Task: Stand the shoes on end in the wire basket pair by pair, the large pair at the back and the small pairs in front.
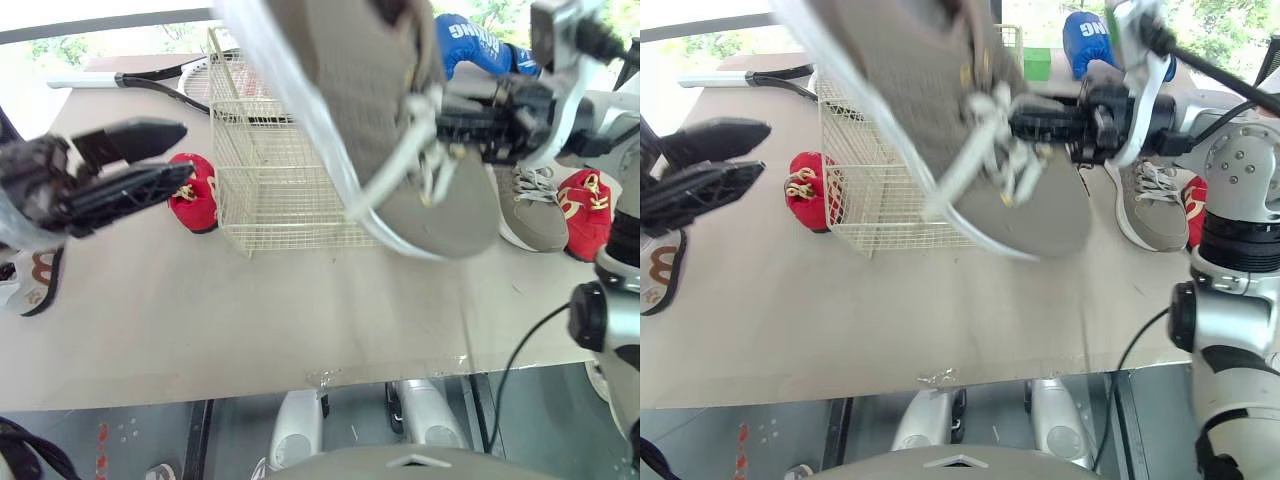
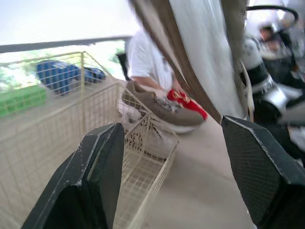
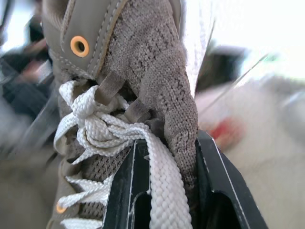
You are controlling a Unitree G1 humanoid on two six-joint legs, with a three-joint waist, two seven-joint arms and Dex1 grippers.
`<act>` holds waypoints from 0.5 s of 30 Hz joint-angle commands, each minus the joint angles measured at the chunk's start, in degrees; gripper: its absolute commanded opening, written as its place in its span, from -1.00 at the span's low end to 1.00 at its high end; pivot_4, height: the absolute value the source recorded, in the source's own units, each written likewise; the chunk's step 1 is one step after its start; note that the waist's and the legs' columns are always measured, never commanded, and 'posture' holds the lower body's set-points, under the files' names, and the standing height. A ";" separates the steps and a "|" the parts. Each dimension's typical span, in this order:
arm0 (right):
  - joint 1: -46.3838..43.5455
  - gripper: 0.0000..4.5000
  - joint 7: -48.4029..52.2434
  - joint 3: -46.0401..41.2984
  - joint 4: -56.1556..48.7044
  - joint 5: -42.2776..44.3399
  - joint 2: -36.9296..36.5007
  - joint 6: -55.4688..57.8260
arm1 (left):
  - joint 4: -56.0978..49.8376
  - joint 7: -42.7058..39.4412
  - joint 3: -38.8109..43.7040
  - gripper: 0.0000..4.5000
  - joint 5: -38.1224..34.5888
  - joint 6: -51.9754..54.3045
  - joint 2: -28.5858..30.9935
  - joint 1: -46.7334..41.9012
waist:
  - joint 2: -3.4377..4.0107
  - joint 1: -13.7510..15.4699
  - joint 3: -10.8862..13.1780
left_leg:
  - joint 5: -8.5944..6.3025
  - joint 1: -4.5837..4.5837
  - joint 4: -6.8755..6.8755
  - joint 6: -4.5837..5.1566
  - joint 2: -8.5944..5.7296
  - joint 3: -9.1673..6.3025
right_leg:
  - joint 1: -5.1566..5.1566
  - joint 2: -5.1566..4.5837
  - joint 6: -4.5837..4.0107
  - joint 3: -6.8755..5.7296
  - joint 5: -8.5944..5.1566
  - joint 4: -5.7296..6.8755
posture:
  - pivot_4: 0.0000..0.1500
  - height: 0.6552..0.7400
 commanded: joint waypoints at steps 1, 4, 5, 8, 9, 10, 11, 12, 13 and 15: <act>-2.44 -0.94 -13.38 -1.95 -3.14 -6.09 4.55 -12.47 | -13.46 10.00 1.54 0.56 3.65 -6.89 -8.93 5.42 | -0.09 0.20 -0.06 | 0.05 -0.04 -0.03 -0.08 -0.01 -0.06 | -0.02 0.00 -0.01 -0.03 0.02 0.06 | 1.00 1.00; -4.77 -0.94 -22.43 -0.84 -0.31 -11.13 10.83 -21.83 | -17.95 12.69 -0.41 0.56 5.28 -10.11 -15.66 11.21 | -0.16 0.44 -0.11 | 0.07 -0.06 -0.03 -0.12 -0.19 -0.06 | -0.03 -0.13 -0.01 -0.01 0.02 0.23 | 1.00 1.00; -5.31 -0.94 -24.48 0.32 1.32 -13.68 12.23 -25.05 | -18.51 12.83 -1.09 0.56 6.15 -11.04 -16.90 12.43 | -0.15 0.37 -0.11 | 0.07 -0.05 -0.03 -0.12 -0.21 -0.04 | -0.03 -0.14 -0.01 0.01 0.02 0.25 | 1.00 1.00; -6.06 -0.94 -26.72 5.28 6.83 -21.57 16.43 -37.57 | -18.78 14.11 -3.46 0.56 7.92 -13.89 -19.42 13.67 | -0.16 0.32 -0.12 | 0.09 0.00 -0.06 -0.15 -0.23 -0.06 | -0.03 -0.12 -0.02 -0.01 0.01 0.13 | 1.00 1.00; -6.55 -0.94 -27.42 6.05 9.33 -23.00 18.41 -41.86 | -18.72 14.23 -4.23 0.56 8.89 -14.82 -19.73 13.72 | -0.16 0.24 -0.13 | 0.10 0.05 -0.08 -0.16 -0.23 -0.05 | -0.02 -0.11 -0.02 -0.01 0.01 0.08 | 1.00 1.00; -7.10 -0.94 -27.35 7.56 12.10 -25.15 19.80 -46.55 | -18.33 14.70 -4.80 0.56 9.71 -15.65 -19.93 13.48 | -0.17 0.04 -0.13 | 0.10 0.05 -0.09 -0.16 -0.23 -0.06 | -0.03 -0.11 -0.02 -0.01 0.01 0.09 | 1.00 1.00; -7.98 -0.94 -26.84 8.44 15.37 -26.62 21.48 -51.92 | -17.90 14.97 -5.24 0.56 10.30 -16.33 -19.89 13.34 | -0.17 -0.08 -0.13 | 0.10 0.07 -0.10 -0.16 -0.23 -0.05 | -0.02 -0.11 -0.02 0.00 0.01 0.11 | 1.00 1.00; -9.14 -0.94 -27.33 8.51 18.49 -27.46 22.96 -55.71 | -17.55 15.20 -5.54 0.56 11.09 -17.02 -19.73 13.13 | -0.16 -0.17 -0.13 | 0.11 0.07 -0.10 -0.17 -0.23 -0.04 | -0.02 -0.10 -0.02 0.01 0.01 0.13 | 1.00 1.00; -10.70 -0.94 -28.11 8.25 22.21 -28.02 24.34 -58.96 | -17.16 15.67 -5.76 0.56 11.66 -17.63 -19.62 12.80 | -0.15 -0.30 -0.12 | 0.12 0.06 -0.11 -0.18 -0.23 -0.04 | -0.03 -0.10 -0.02 0.01 0.01 0.14 | 1.00 1.00; -13.77 -0.94 -29.14 8.62 29.94 -30.35 26.33 -66.64 | -16.69 16.23 -6.33 0.56 12.23 -18.55 -19.52 12.46 | -0.14 -0.32 -0.11 | 0.13 0.05 -0.16 -0.21 -0.23 -0.04 | -0.04 -0.10 -0.02 0.01 0.01 0.20 | 1.00 1.00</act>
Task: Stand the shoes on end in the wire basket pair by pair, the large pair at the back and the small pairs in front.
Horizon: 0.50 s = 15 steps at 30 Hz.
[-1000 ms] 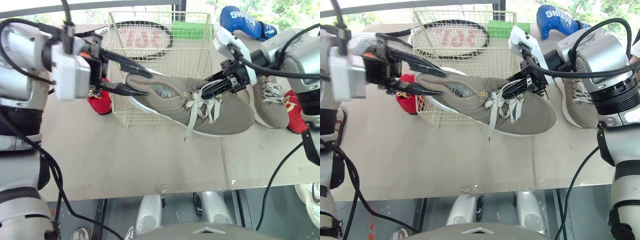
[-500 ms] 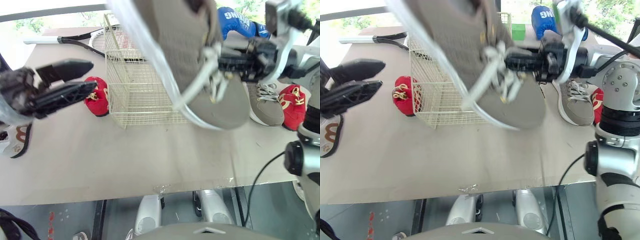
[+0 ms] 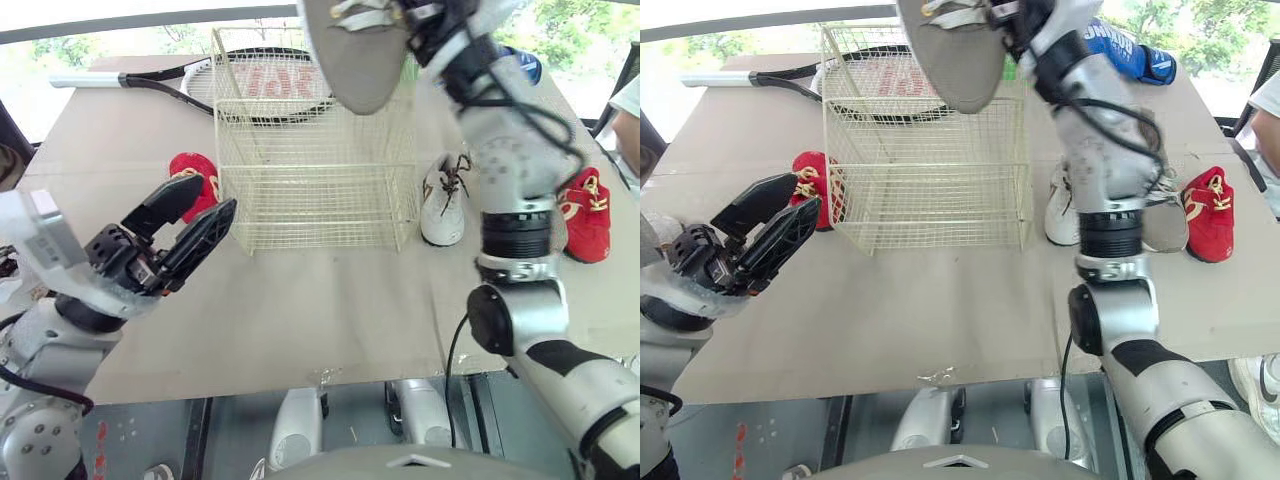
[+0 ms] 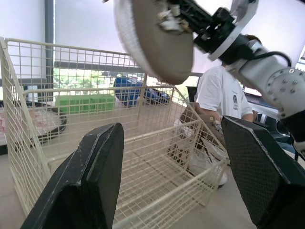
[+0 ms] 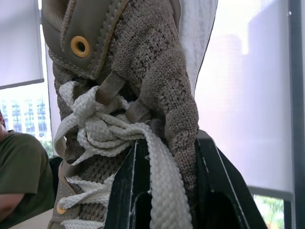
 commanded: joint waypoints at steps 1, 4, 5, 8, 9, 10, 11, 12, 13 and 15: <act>-7.59 -0.94 -1.21 0.08 9.33 -2.81 2.68 -15.66 | 0.02 1.08 -0.16 0.56 1.53 -3.13 0.36 -0.56 | 0.01 -0.02 0.01 | 0.01 0.00 -0.04 -0.01 0.00 -0.01 | 0.00 0.00 0.00 -0.01 0.00 0.06 | 1.00 1.00; -12.53 -0.94 -2.53 -0.62 20.43 -3.93 5.13 -24.28 | 0.38 1.67 -1.08 0.56 2.11 -4.16 0.29 -0.77 | 0.02 0.01 0.01 | 0.01 -0.03 -0.16 -0.03 0.00 -0.04 | -0.02 0.00 0.00 -0.06 0.00 -0.09 | 1.00 1.00; -14.42 -0.94 -2.79 -1.22 24.52 -3.72 6.09 -26.85 | 0.39 1.96 -1.35 0.56 2.42 -4.59 0.21 -0.91 | 0.03 0.02 0.02 | 0.01 -0.04 -0.18 -0.03 0.00 -0.04 | -0.03 0.00 0.00 -0.08 0.00 -0.12 | 1.00 1.00; -18.71 -0.94 -2.58 -2.46 34.67 -3.41 8.38 -34.13 | 0.11 3.14 -1.74 0.56 2.54 -5.66 -0.02 -1.14 | 0.03 0.01 0.02 | 0.02 -0.05 -0.19 -0.04 0.01 -0.05 | -0.02 0.00 -0.01 -0.10 0.00 -0.15 | 1.00 1.00; -19.76 -0.94 -2.49 -2.83 37.31 -3.45 8.95 -36.18 | 0.04 3.45 -1.64 0.56 2.39 -6.00 -0.05 -1.06 | 0.04 0.17 0.02 | 0.02 -0.05 -0.19 -0.05 0.01 -0.06 | -0.02 0.00 -0.01 -0.11 0.00 -0.15 | 1.00 1.00; -20.67 -0.94 -2.85 -2.99 39.76 -3.74 9.36 -37.63 | -0.22 3.26 -1.24 0.56 1.89 -6.19 0.04 -0.55 | 0.04 0.23 0.02 | 0.03 -0.05 -0.18 -0.05 0.01 -0.09 | 0.00 -0.01 -0.01 -0.14 -0.01 -0.15 | 1.00 1.00; -21.38 -0.94 -2.83 -3.28 41.74 -3.67 9.81 -39.26 | -0.53 2.72 -0.73 0.56 1.18 -6.27 0.24 0.24 | 0.03 0.21 0.02 | 0.03 -0.06 -0.18 -0.05 0.01 -0.09 | 0.01 -0.01 -0.01 -0.15 -0.01 -0.16 | 1.00 1.00; -22.03 -0.94 -3.73 -2.88 44.05 -4.79 9.95 -41.06 | -1.07 2.11 0.45 0.56 0.27 -6.55 0.33 1.73 | 0.04 0.19 0.03 | 0.03 -0.06 -0.17 -0.05 0.01 -0.08 | 0.01 -0.01 -0.01 -0.14 -0.01 -0.17 | 1.00 1.00; -22.59 -0.94 -4.78 -2.65 46.00 -5.71 9.98 -42.45 | -1.58 1.68 1.86 0.56 -0.71 -6.82 0.43 3.34 | 0.04 0.07 0.03 | 0.03 -0.06 -0.17 -0.05 0.01 -0.07 | 0.01 -0.02 -0.01 -0.13 0.00 -0.16 | 1.00 1.00; -23.45 -0.94 -7.12 -2.04 49.02 -7.85 9.54 -44.39 | -2.22 1.56 5.30 0.56 -1.93 -7.43 1.05 6.19 | 0.06 -0.08 0.04 | 0.03 -0.06 -0.19 -0.05 0.01 -0.08 | -0.01 -0.02 -0.02 -0.13 -0.01 -0.15 | 1.00 1.00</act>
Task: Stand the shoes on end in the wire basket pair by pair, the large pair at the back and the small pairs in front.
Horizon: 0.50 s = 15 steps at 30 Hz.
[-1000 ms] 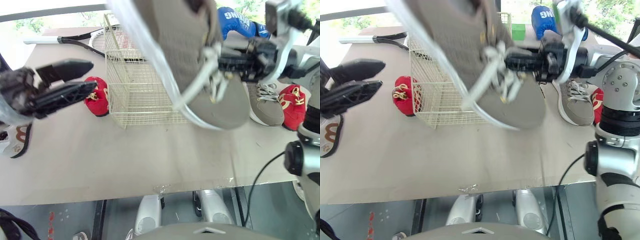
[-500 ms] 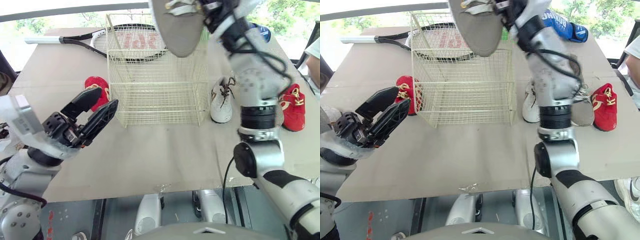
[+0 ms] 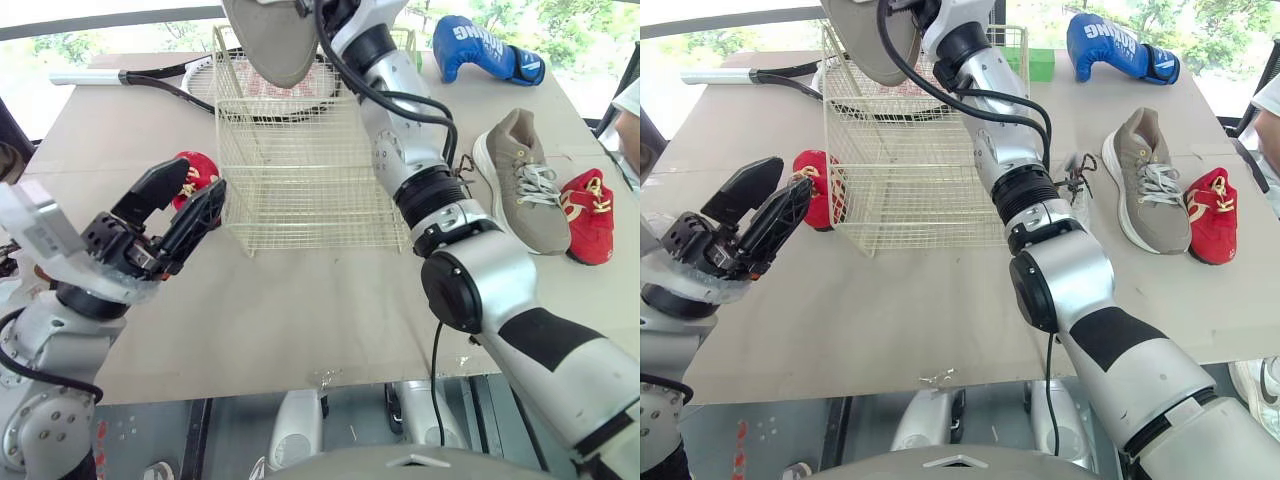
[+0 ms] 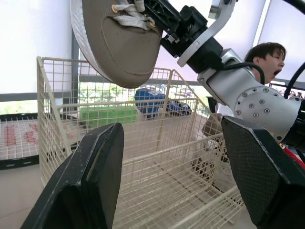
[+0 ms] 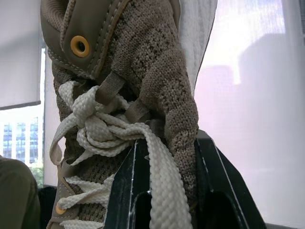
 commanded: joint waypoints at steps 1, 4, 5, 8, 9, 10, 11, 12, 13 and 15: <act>-4.35 -0.94 -3.66 0.27 2.07 -2.95 0.69 -5.61 | -2.97 -0.51 6.88 0.56 -3.13 -2.20 1.42 3.43 | 0.01 -0.29 0.01 | 0.00 0.00 -0.02 0.00 0.01 -0.01 | -0.02 0.01 -0.01 0.00 0.00 0.00 | 1.00 1.00; -5.06 -0.94 -5.97 0.52 4.02 -5.07 0.08 -7.10 | -2.23 -2.18 10.75 0.56 -4.11 -2.51 2.44 7.26 | 0.04 -0.69 0.03 | 0.00 -0.01 -0.06 0.00 0.02 -0.04 | -0.03 0.01 -0.02 -0.03 -0.01 -0.01 | 1.00 1.00; -5.21 -0.94 -6.40 0.52 4.50 -5.58 0.07 -7.33 | -1.74 -2.78 11.65 0.56 -3.99 -2.75 2.54 8.31 | 0.04 -0.86 0.03 | 0.00 -0.02 -0.05 0.00 0.02 -0.02 | -0.02 0.01 -0.02 -0.02 -0.01 -0.02 | 1.00 1.00; -5.63 -0.94 -9.00 0.62 5.56 -7.22 0.05 -8.14 | -1.29 -3.11 12.03 0.56 -3.77 -3.30 2.56 9.37 | 0.09 -0.91 0.06 | 0.00 -0.01 -0.02 0.00 0.01 -0.01 | -0.01 0.00 -0.02 -0.02 -0.01 -0.04 | 1.00 1.00; -5.91 -0.94 -10.33 0.82 5.87 -8.04 0.04 -8.28 | -1.56 -3.02 11.70 0.56 -3.62 -3.48 2.41 9.48 | 0.11 -0.92 0.07 | 0.00 -0.01 -0.02 0.00 0.01 -0.02 | -0.01 0.00 -0.02 -0.02 -0.01 -0.04 | 1.00 1.00; -6.17 -0.94 -10.99 0.66 6.08 -8.30 0.17 -8.53 | -1.81 -2.85 11.34 0.56 -3.38 -3.77 2.22 9.50 | 0.11 -0.94 0.07 | 0.00 0.00 -0.01 0.00 0.01 -0.03 | -0.01 0.00 -0.02 -0.02 -0.01 -0.08 | 1.00 1.00; -6.38 -0.94 -11.09 0.43 6.21 -8.35 0.31 -8.68 | -2.00 -2.53 11.04 0.56 -3.30 -4.00 2.04 9.48 | 0.11 -0.95 0.07 | 0.00 0.00 -0.01 0.00 0.01 -0.03 | -0.01 0.00 -0.02 -0.03 -0.01 -0.10 | 1.00 1.00; -6.61 -0.94 -12.04 0.70 6.35 -9.10 0.37 -9.08 | -2.17 -2.33 10.83 0.56 -3.14 -4.24 1.87 9.59 | 0.11 -0.96 0.07 | 0.00 0.00 -0.01 0.00 0.01 -0.03 | -0.01 0.00 -0.02 -0.02 -0.01 -0.11 | 1.00 1.00; -6.80 -0.94 -12.50 0.74 6.49 -9.44 0.55 -9.36 | -2.31 -2.19 10.76 0.56 -2.86 -4.52 1.68 9.79 | 0.11 -0.98 0.07 | 0.00 0.00 -0.01 0.00 0.01 -0.03 | -0.01 0.00 -0.02 -0.02 -0.01 -0.11 | 1.00 1.00; -6.92 -0.94 -12.81 0.90 6.81 -10.04 1.05 -9.54 | -2.51 -1.97 10.87 0.56 -2.59 -5.00 1.51 10.19 | 0.10 -1.10 0.06 | 0.00 -0.01 -0.02 0.00 0.01 -0.03 | -0.01 0.00 -0.02 -0.02 -0.01 -0.08 | 1.00 1.00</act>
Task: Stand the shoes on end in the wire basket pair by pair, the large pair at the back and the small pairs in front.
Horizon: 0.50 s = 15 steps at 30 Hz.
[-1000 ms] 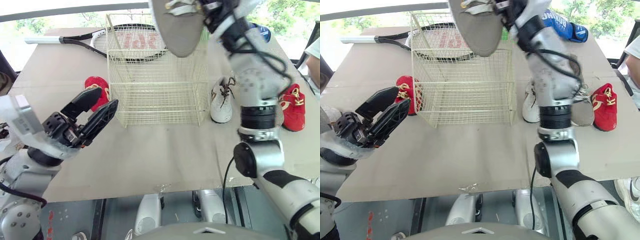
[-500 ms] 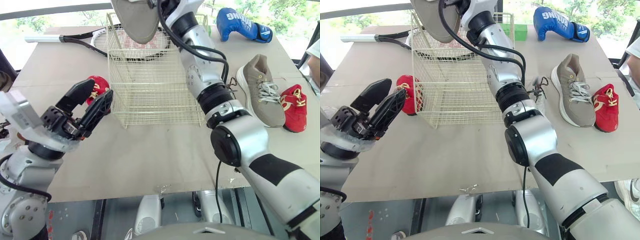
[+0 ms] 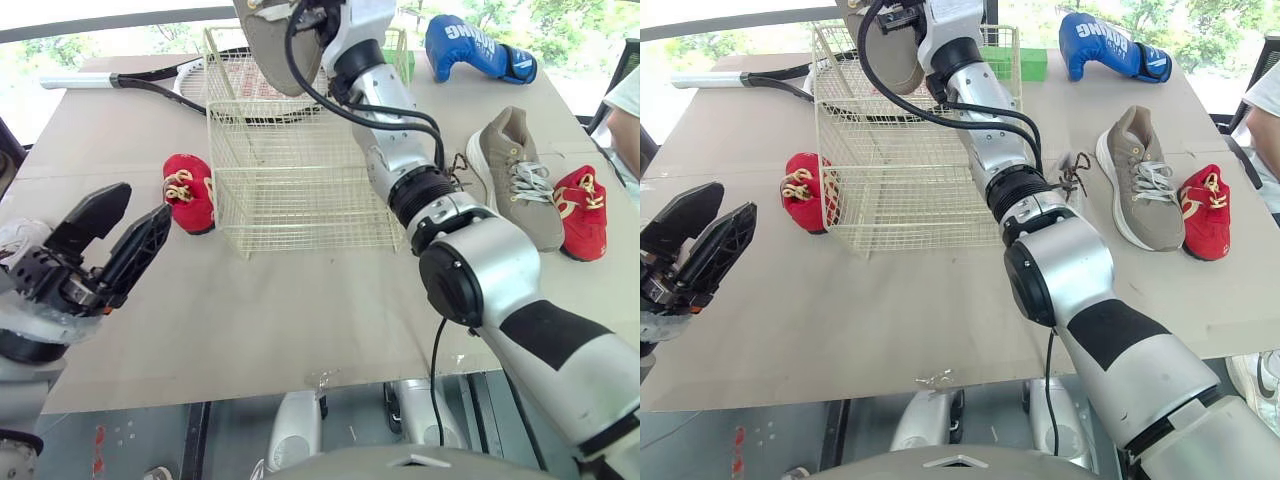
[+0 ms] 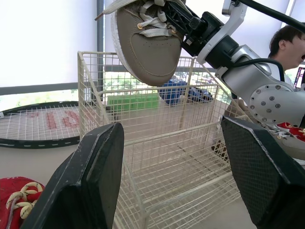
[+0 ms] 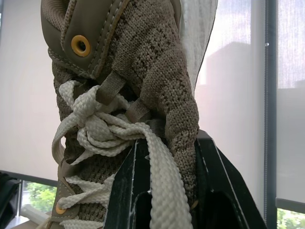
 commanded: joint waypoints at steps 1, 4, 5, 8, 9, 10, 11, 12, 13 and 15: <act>-3.42 -0.94 -0.54 0.06 -1.63 -0.78 1.84 -2.58 | -2.29 0.35 1.03 0.56 0.11 -2.08 -0.27 0.53 | 0.00 -0.14 0.00 | 0.00 -0.01 0.00 0.00 0.00 0.00 | 0.00 0.00 0.00 0.00 0.00 0.08 | 1.00 1.00; -1.81 -0.94 2.60 -0.29 -1.31 -0.10 3.33 -2.35 | -2.42 0.55 1.09 0.56 0.48 -2.65 -0.24 0.81 | 0.00 -0.33 0.00 | 0.00 0.00 -0.02 0.00 0.00 0.00 | 0.00 0.00 0.00 0.00 0.00 0.07 | 1.00 1.00; -1.24 -0.94 3.40 -0.27 -1.28 -0.05 3.64 -2.46 | -2.47 0.59 1.10 0.56 0.53 -2.79 -0.27 0.94 | 0.00 -0.34 0.00 | 0.00 0.00 -0.02 0.00 0.00 0.00 | 0.00 0.00 0.00 0.00 0.00 0.07 | 1.00 1.00; 0.53 -0.94 7.04 -0.60 -1.24 0.67 4.36 -2.40 | -2.47 0.37 0.75 0.56 1.12 -3.46 -0.73 1.67 | 0.02 -0.35 0.01 | 0.00 -0.01 -0.02 0.00 0.00 0.00 | 0.00 0.00 0.00 0.00 0.00 0.06 | 1.00 1.00; 0.93 -0.94 7.90 -0.69 -1.23 0.81 4.44 -2.37 | -2.46 0.28 0.56 0.56 1.35 -3.65 -0.87 1.84 | 0.04 -0.35 0.02 | 0.00 0.00 -0.02 0.00 0.00 0.00 | 0.00 0.00 0.00 0.00 0.00 0.06 | 1.00 1.00; 1.36 -0.94 8.91 -0.88 -1.22 1.12 4.44 -2.21 | -2.38 0.21 0.35 0.56 1.53 -3.79 -0.97 1.88 | 0.04 -0.35 0.02 | 0.00 0.00 -0.02 0.00 0.00 0.00 | 0.00 0.00 0.00 0.00 0.00 0.06 | 1.00 1.00; 1.77 -0.73 9.68 -1.00 -1.26 1.34 4.28 -2.31 | -2.19 0.11 0.19 0.56 1.74 -3.93 -0.99 1.80 | 0.04 -0.35 0.02 | 0.00 0.00 -0.02 0.00 0.00 0.00 | 0.00 0.00 0.00 0.00 0.00 0.06 | 1.00 1.00; 2.13 -0.51 10.66 -1.42 -1.32 1.92 4.12 -2.03 | -1.93 0.03 0.09 0.56 1.87 -4.02 -0.96 1.69 | 0.04 -0.35 0.03 | 0.00 0.01 -0.02 0.00 0.00 0.00 | 0.00 0.00 0.00 0.00 0.00 0.06 | 1.00 1.00; 2.36 -0.41 11.36 -1.75 -1.36 2.33 4.01 -1.82 | -1.74 -0.03 0.00 0.56 1.96 -4.13 -0.93 1.63 | 0.06 -0.34 0.03 | 0.00 0.02 -0.02 0.00 0.00 0.00 | 0.01 0.00 0.00 0.00 0.00 0.06 | 1.00 1.00; 2.84 0.08 13.75 -2.58 -1.59 3.58 3.68 -0.90 | -1.28 -0.27 -0.22 0.56 2.23 -4.38 -0.93 1.58 | 0.04 -0.34 0.02 | 0.00 0.04 -0.02 0.00 0.00 0.00 | 0.02 0.00 0.00 0.01 0.00 0.05 | 1.00 1.00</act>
